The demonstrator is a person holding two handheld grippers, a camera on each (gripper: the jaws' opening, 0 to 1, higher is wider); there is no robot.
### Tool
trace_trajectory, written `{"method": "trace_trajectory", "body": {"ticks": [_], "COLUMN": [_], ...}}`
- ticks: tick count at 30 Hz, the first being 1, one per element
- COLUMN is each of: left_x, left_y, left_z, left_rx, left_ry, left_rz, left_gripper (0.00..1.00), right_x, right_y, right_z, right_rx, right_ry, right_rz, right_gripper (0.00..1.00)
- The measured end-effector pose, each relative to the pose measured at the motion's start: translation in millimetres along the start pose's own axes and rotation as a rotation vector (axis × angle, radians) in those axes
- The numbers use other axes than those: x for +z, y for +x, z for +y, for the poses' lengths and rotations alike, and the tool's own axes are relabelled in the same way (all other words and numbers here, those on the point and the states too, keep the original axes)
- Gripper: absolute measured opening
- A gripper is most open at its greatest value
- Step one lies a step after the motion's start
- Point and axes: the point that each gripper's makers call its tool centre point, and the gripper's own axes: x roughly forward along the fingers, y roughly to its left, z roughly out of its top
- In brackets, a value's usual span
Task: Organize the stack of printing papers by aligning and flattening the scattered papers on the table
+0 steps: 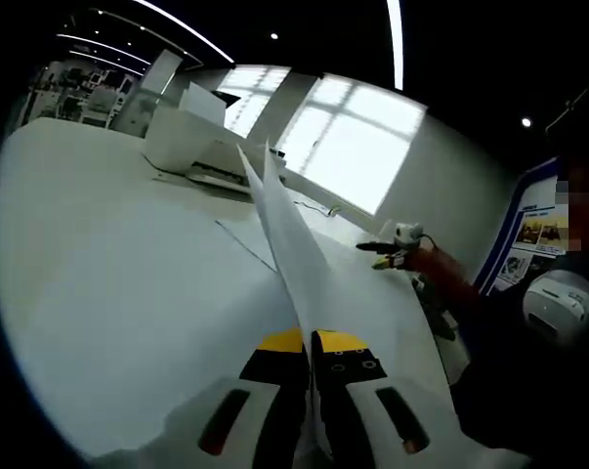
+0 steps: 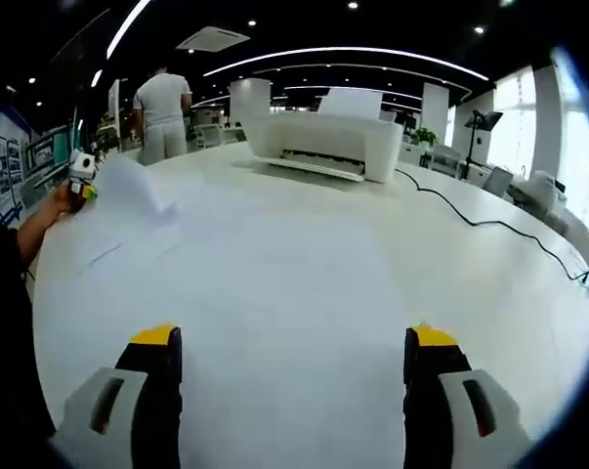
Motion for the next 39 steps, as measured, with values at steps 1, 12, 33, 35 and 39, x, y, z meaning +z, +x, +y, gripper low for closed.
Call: {"method": "trace_trajectory", "body": {"ticks": [1, 12, 33, 35, 39], "left_x": [0.1, -0.5, -0.3, -0.3, -0.3], "left_y": [-0.1, 0.5, 0.6, 0.5, 0.5], "left_z": [0.0, -1.1, -0.6, -0.4, -0.5], "left_rx": [0.0, 0.001, -0.001, -0.001, -0.001], "left_ry": [0.0, 0.0, 0.0, 0.0, 0.0], "left_rz": [0.0, 0.0, 0.0, 0.0, 0.0], "left_gripper": [0.07, 0.07, 0.07, 0.07, 0.07], "right_x": [-0.8, -10.6, -6.3, -5.8, -3.7], "right_y": [0.5, 1.7, -3.4, -3.5, -2.6], "right_z": [-0.6, -4.1, -2.2, -2.0, 5.1], "right_rx": [0.002, -0.009, -0.011, -0.013, 0.009], "right_ry": [0.003, 0.034, 0.034, 0.031, 0.022], "right_rz": [0.0, -0.045, -0.038, -0.042, -0.05], "right_gripper": [0.9, 0.9, 0.65, 0.59, 0.39]}}
